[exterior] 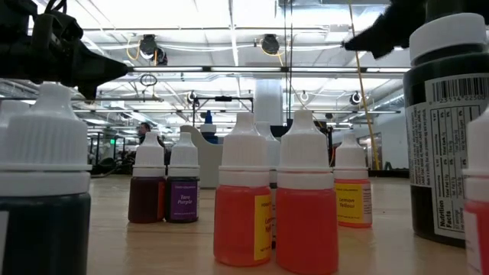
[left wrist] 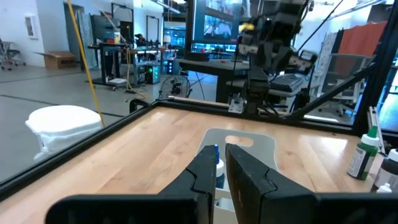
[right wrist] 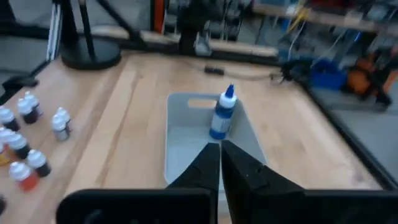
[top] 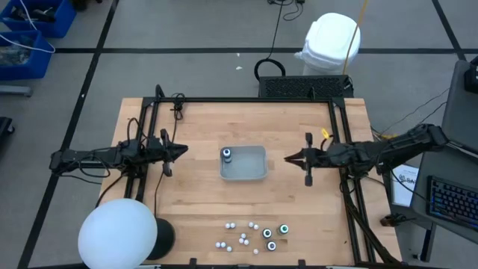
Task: Pick & Place food coloring
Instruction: Put the large green food coloring bottle into the gray bin
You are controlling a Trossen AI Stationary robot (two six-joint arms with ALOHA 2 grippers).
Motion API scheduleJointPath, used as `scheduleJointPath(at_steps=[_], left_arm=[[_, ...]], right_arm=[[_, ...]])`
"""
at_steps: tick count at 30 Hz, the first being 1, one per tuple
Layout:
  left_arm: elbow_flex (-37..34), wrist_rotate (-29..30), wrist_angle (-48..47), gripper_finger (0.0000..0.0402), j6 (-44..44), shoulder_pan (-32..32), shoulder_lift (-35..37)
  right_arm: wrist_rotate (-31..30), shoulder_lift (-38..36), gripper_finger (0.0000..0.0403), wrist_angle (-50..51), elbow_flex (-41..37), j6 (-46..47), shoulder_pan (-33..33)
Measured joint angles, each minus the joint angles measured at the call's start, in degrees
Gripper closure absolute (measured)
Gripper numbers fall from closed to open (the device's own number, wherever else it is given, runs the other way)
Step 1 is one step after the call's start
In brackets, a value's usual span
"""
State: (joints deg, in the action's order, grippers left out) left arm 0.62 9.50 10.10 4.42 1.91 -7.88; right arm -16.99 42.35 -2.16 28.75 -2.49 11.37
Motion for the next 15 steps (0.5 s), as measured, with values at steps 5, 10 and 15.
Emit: scheduleJointPath(at_steps=[5,10,15], left_arm=[[0.00,0.02,0.02,0.0360,-1.06,0.00,0.01],[0.00,0.24,0.55,0.0360,-2.45,-0.01,0.02],[0.00,2.70,0.75,0.0360,-2.81,-0.01,0.02]], right_arm=[[-0.58,-4.45,0.0398,-13.53,-11.75,-0.10,-3.91],[0.78,-4.41,0.0400,-25.25,-19.41,-0.12,-6.04],[0.82,-4.18,0.0402,-29.30,-22.31,-0.10,-6.61]])
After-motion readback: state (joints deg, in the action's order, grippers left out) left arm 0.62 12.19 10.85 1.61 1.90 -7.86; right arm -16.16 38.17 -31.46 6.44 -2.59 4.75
